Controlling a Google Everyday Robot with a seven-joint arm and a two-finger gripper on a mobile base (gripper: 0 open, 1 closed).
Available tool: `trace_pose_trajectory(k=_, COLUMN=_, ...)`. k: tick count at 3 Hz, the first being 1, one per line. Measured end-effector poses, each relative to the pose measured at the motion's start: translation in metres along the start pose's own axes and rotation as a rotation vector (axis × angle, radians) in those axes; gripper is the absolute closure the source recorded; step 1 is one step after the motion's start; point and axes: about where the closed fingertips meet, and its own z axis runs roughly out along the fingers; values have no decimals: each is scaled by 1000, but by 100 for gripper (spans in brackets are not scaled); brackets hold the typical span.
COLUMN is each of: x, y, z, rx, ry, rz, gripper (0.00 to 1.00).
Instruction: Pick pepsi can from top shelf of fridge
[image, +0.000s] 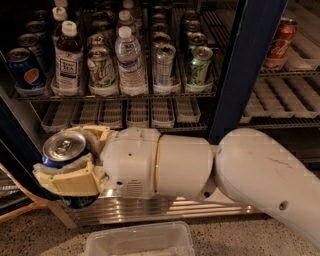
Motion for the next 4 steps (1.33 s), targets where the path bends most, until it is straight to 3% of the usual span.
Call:
trace_pose_trajectory(k=1, x=-9, y=-11, z=-10, rx=9, ry=-4, rz=-15, gripper=100)
trace_pose_trajectory(k=4, x=-2, y=-11, z=-10, rx=10, ry=-5, rz=-17, gripper=100)
